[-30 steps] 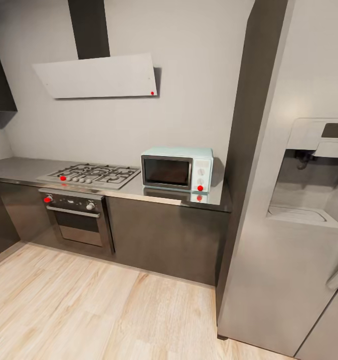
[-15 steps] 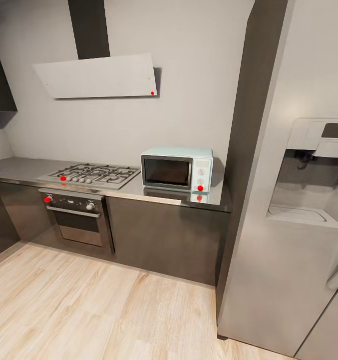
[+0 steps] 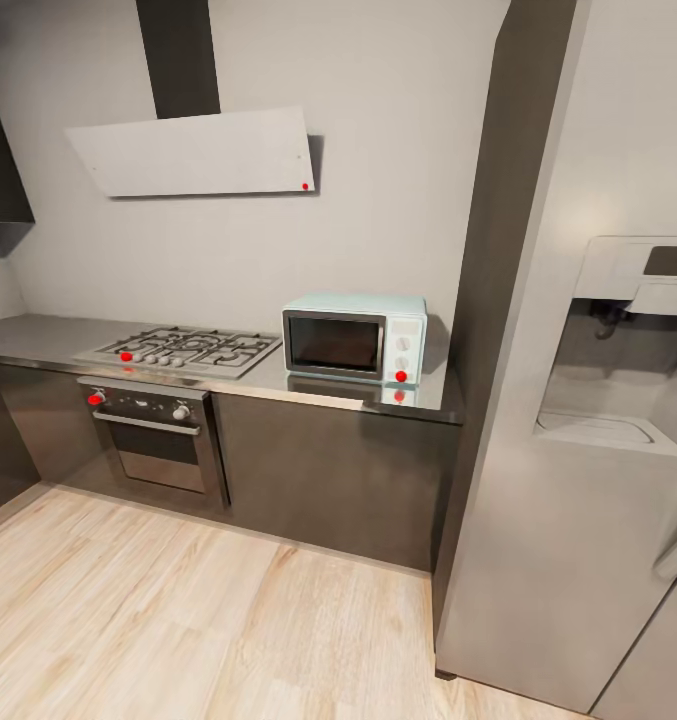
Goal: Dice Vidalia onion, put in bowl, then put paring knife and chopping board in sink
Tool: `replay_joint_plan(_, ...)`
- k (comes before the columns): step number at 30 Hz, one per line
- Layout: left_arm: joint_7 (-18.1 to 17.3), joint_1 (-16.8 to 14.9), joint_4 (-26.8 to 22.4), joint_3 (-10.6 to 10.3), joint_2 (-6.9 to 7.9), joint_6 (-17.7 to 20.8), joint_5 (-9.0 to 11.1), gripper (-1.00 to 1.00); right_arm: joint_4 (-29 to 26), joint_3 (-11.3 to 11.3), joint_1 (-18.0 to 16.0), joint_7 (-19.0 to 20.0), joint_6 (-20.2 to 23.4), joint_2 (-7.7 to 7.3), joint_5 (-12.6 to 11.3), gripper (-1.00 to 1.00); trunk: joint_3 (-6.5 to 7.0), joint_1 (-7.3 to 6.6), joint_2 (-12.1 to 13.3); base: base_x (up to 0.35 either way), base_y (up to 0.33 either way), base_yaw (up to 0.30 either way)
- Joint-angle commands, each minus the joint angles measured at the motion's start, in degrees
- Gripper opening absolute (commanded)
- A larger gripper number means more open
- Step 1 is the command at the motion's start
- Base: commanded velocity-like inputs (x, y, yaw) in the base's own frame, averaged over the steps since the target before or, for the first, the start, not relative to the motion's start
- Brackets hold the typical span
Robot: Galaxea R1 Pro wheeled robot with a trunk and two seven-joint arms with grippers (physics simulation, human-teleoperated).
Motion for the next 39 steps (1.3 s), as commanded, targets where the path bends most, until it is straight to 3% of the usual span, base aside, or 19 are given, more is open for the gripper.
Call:
replay_joint_plan(1, 0.0, 0.0, 0.0, 0.0, 0.0, 0.0, 0.0, 1.0, 0.0, 0.0, 0.0, 0.0, 0.0, 0.01, 0.0, 1.0, -0.04, 0.0, 0.0, -0.014, 0.0, 0.0)
replay_joint_plan(26, 0.0, 0.0, -0.1, 0.0, 0.0, 0.0, 0.1, 1.0, 0.0, -0.1, 0.0, 0.0, 0.0, -0.07, 0.0, 1.0, -0.04, 0.0, 0.0, -0.174, 0.088, 0.0)
replay_joint_plan(39, 0.0, 0.0, -0.2, 0.1, 0.09, 0.0, 0.1, 1.0, -0.1, -0.1, 0.0, 0.0, -0.1, -0.27, 0.0, 1.0, -0.04, 0.0, 0.0, -0.136, 0.194, 0.0)
